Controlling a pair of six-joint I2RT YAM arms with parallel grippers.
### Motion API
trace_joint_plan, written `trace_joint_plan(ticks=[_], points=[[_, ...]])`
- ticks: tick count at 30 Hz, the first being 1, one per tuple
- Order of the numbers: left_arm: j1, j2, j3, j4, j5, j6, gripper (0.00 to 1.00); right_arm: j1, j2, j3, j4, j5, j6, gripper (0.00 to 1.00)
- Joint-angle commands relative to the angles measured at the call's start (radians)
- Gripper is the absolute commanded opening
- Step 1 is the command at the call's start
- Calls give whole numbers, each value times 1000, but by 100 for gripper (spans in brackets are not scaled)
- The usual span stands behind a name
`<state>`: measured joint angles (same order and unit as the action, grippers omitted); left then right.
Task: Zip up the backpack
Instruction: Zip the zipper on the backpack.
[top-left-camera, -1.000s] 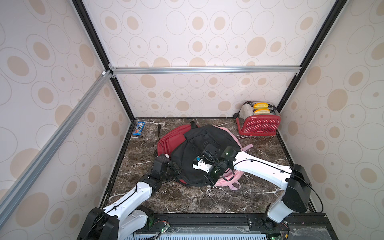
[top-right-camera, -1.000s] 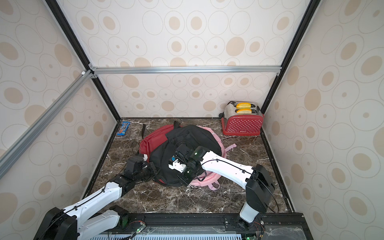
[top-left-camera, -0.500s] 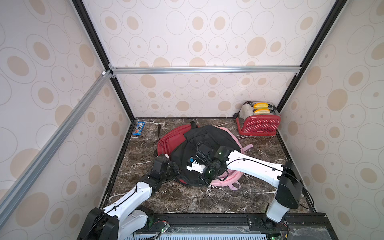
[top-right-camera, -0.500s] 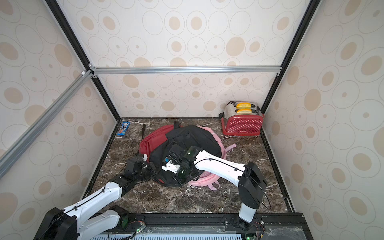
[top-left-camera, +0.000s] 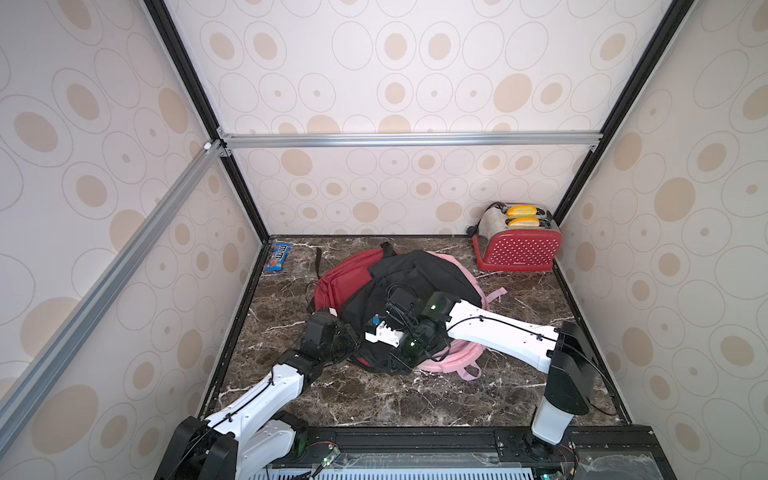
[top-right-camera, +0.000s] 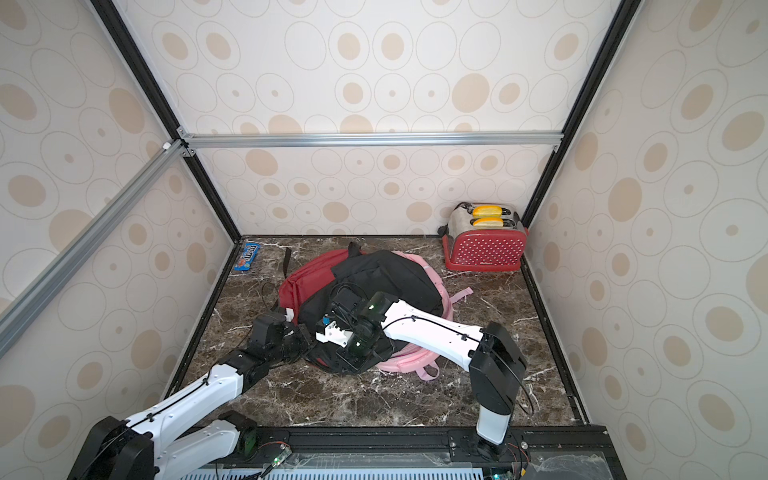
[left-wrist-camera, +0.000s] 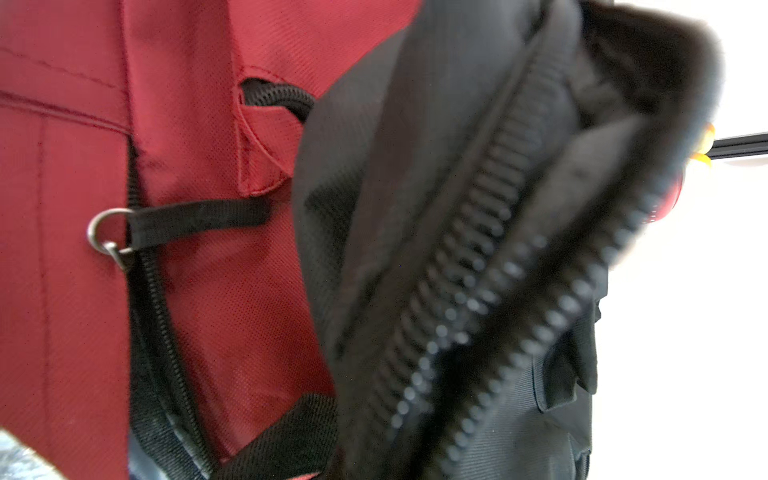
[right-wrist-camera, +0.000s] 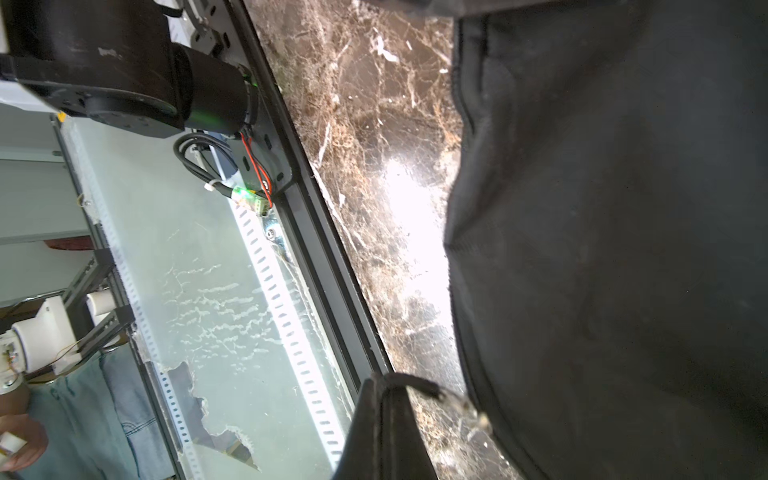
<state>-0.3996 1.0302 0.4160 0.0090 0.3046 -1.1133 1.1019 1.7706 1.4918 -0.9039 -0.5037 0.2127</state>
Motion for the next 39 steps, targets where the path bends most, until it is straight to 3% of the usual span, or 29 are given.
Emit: trace_joint_plan(ticks=[1, 27, 30, 31, 32, 35, 39], points=[[-1, -17, 43, 31, -17, 7, 0, 29, 17, 40, 51, -105, 8, 0], [-5, -45, 59, 5, -12, 26, 0, 43, 73, 117, 130, -216, 48, 0], [-5, -85, 96, -89, -32, 54, 47, 43, 42, 83, 142, -205, 58, 0], [-4, -103, 115, -130, -41, 70, 72, 44, 26, 69, 153, -201, 66, 0], [-6, -118, 132, -181, -51, 84, 80, 43, 11, 57, 161, -200, 74, 0], [-5, -165, 189, -324, -83, 137, 91, 40, -31, 19, 192, -190, 97, 0], [-6, -189, 229, -429, -90, 161, 91, 38, -65, -17, 209, -170, 117, 0]])
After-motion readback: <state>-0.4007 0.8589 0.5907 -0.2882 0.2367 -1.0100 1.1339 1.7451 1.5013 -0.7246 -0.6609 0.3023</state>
